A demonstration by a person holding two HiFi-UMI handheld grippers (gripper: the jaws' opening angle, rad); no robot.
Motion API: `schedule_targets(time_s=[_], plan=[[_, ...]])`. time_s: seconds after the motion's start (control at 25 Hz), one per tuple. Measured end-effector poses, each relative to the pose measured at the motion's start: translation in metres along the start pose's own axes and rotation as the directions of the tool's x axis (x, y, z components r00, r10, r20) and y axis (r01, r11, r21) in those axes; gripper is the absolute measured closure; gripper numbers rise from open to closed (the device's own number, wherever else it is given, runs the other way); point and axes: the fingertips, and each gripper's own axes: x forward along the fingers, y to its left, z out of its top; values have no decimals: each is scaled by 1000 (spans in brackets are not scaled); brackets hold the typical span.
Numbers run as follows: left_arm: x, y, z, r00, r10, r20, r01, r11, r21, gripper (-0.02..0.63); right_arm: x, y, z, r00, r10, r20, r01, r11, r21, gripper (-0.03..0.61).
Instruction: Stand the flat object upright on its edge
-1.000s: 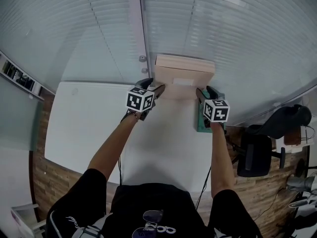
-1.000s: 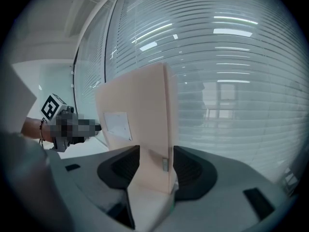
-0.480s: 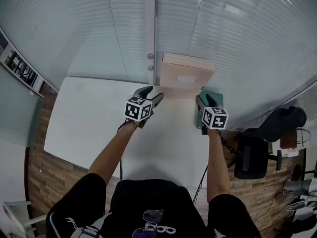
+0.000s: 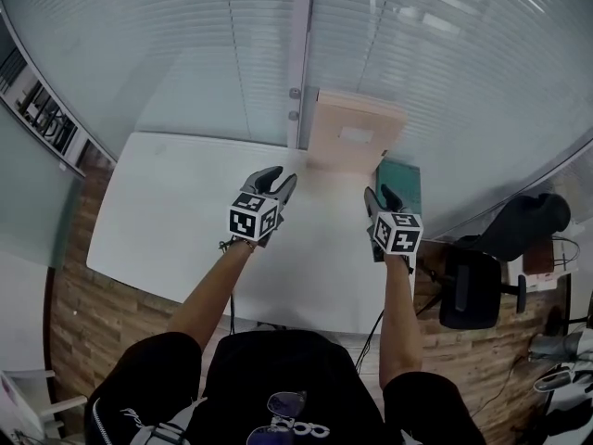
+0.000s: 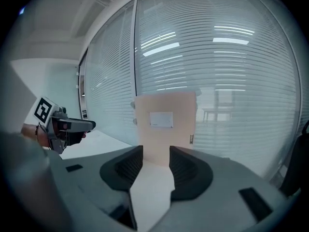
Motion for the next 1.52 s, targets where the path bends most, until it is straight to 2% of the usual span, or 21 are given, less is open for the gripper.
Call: schedule_targets(time_s=[0.52, 1.0, 1.52], plan=[[-93, -8, -26, 999, 33, 13, -33, 999, -13, 544, -53, 74, -24, 1000, 19, 25, -19, 1000, 3, 503], [-154, -6, -57, 999, 44, 14, -44, 999, -29, 580, -74, 136, -44, 999, 35, 33, -34, 999, -28, 537], [-177, -3, -101, 998, 42, -39, -43, 999, -24, 592, -80, 156, -75, 999, 23, 35, -23, 1000, -17, 555]])
